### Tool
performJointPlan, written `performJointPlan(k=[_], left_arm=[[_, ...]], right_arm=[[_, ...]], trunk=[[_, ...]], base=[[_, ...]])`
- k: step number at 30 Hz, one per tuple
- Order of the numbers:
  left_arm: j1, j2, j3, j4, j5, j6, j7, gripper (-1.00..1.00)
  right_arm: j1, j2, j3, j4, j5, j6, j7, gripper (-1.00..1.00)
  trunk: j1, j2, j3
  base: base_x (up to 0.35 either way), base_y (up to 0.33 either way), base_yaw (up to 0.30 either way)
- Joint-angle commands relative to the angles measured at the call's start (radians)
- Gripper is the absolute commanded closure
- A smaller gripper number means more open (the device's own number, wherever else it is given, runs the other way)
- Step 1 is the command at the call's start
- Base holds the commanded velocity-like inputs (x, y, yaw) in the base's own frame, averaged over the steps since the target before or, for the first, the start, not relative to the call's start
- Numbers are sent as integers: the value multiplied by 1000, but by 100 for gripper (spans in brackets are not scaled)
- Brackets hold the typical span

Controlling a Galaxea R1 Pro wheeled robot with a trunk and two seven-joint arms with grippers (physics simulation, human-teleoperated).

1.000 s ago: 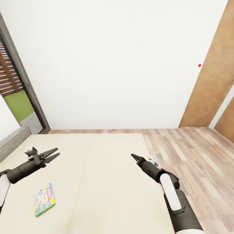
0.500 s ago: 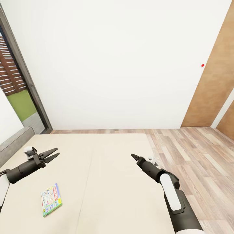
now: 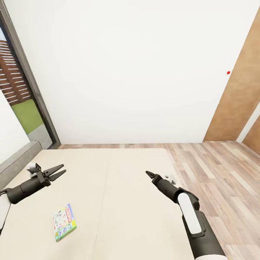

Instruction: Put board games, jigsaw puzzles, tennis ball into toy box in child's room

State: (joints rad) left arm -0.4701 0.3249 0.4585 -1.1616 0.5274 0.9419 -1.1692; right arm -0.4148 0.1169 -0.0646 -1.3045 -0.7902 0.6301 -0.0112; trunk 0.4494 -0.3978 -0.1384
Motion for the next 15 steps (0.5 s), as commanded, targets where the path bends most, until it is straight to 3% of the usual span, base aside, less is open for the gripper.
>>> performJointPlan(k=[1, 15], left_arm=[[-1, 0, 0, 0, 2, 6, -1, -100], [-1, 0, 0, 0, 3, 6, -1, -100]], right_arm=[[-1, 1, -3, -1, -4, 6, -1, -100], [-1, 1, -3, -1, -4, 6, -1, -100]], trunk=[[1, -2, -2], [1, -2, -2]], base=[[0, 162, 0], [23, 154, 0]])
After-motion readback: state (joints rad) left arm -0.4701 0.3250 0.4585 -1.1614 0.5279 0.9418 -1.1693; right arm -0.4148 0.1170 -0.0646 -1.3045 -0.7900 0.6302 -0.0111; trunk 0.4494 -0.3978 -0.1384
